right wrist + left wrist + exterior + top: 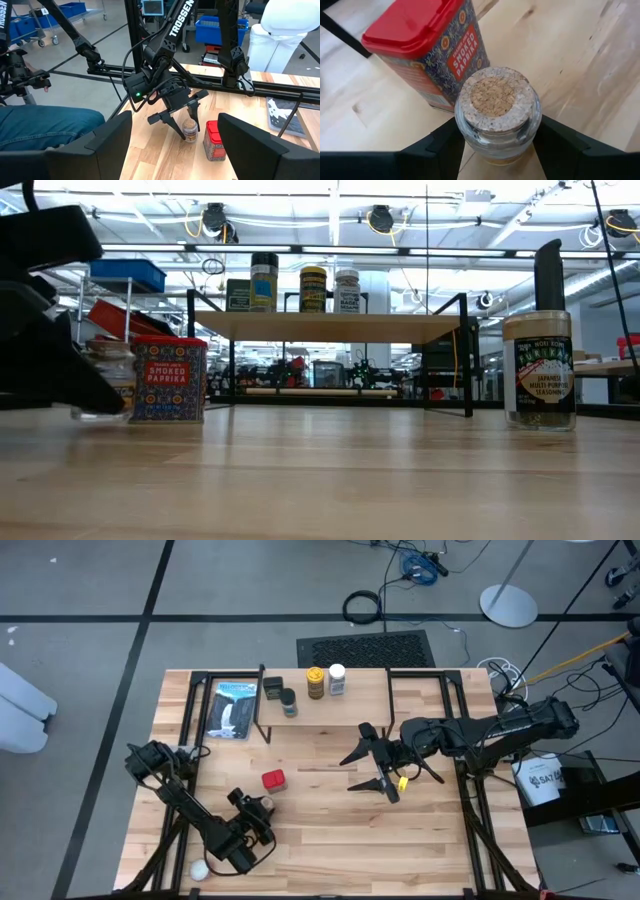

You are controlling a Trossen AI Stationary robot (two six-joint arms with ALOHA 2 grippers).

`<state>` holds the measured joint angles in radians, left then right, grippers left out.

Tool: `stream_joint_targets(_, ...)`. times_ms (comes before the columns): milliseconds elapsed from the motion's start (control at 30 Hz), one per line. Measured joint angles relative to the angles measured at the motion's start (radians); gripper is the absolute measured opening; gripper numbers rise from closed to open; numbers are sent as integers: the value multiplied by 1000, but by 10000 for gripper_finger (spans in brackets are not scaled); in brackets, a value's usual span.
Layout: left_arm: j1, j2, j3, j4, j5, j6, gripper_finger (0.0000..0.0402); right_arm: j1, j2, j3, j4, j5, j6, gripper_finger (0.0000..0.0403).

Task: Shelf spices
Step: Remove the brown seasoning bottle from the shelf, then remove the black seasoning bottle from the shelf

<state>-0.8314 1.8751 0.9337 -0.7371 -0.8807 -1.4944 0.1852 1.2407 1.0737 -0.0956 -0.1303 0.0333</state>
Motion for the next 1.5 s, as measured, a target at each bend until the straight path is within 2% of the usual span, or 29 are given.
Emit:
stream_joint_targets(233,2,0,0,-2,-14,9,224,0,0,0,0,-1,0,281)
stream_joint_targets(567,1,0,0,-5,-34,17,288,0,0,0,0,-1,0,281)
stream_joint_targets(733,-4,0,1,-9,-32,18,302,0,0,0,0,-1,0,281)
stream_joint_targets(1267,-22,0,214,-378,-6,18,305,0,0,0,0,-1,0,281)
stream_joint_targets(1500,-33,0,352,-538,-16,14,305,0,0,0,-8,0,0,281)
